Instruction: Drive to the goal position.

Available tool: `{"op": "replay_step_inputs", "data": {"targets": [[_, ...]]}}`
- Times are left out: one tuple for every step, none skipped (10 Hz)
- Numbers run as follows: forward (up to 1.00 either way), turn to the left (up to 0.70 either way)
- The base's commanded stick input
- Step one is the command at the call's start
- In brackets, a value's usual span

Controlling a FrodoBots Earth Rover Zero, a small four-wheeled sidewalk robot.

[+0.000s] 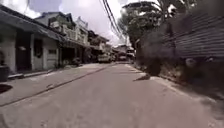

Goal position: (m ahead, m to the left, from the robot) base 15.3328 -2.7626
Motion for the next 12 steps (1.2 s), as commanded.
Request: {"op": "replay_step_inputs", "data": {"targets": [[1.00, 0.00], [1.00, 0.00], [1.00, 0.00], [1.00, 0.00], [1.00, 0.00], [1.00, -0.22], [1.00, -0.26], [1.00, 0.00], [1.00, 0.00], [1.00, 0.00], [1.00, 0.00], [1.00, 0.00]]}}
